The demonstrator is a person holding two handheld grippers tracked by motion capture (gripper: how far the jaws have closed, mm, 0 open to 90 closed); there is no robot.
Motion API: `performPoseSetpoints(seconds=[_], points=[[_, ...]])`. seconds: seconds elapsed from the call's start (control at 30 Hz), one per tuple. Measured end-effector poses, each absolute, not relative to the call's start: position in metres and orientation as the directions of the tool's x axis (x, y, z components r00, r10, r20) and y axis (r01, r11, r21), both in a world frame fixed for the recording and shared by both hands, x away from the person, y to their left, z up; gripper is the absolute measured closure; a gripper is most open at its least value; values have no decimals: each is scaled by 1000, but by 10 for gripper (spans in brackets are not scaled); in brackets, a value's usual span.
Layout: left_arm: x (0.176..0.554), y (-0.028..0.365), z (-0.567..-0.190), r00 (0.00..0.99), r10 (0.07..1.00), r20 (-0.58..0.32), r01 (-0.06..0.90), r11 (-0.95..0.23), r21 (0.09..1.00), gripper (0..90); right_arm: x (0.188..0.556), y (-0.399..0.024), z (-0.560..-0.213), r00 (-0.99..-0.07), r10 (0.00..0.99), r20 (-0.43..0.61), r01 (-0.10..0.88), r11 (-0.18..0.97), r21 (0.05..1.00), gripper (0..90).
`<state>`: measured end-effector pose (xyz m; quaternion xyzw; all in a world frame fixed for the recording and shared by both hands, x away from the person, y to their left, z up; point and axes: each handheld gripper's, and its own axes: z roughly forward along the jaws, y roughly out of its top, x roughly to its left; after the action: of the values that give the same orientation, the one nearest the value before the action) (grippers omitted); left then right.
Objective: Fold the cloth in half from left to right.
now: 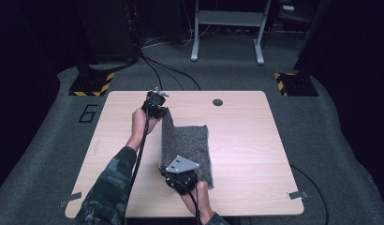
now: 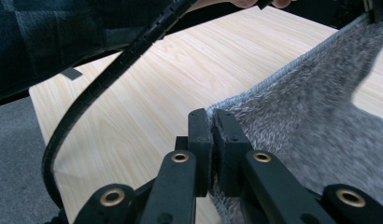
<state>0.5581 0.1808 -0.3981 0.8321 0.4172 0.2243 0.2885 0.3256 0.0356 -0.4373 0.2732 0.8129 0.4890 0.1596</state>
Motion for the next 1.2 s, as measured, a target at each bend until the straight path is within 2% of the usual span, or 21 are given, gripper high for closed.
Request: performPoseSetpoints(seconds=[0.77, 1.07, 1.1, 1.13, 1.2], points=[[569, 90, -427, 618, 777, 115, 563, -540, 625, 885, 316, -37, -470, -697, 716, 40, 394, 335, 856, 858], [577, 73, -447, 617, 777, 125, 590, -562, 580, 876, 322, -54, -491, -658, 750, 73, 458, 321, 829, 856], [577, 73, -447, 617, 777, 125, 590, -562, 580, 850, 322, -54, -491, -658, 750, 73, 458, 321, 829, 856], [580, 69, -453, 610, 782, 131, 610, -569, 551, 673, 323, -56, -495, -653, 753, 79, 470, 322, 822, 850], [579, 70, -456, 598, 792, 121, 631, -559, 537, 450, 325, -59, -501, -637, 766, 86, 491, 317, 812, 832]])
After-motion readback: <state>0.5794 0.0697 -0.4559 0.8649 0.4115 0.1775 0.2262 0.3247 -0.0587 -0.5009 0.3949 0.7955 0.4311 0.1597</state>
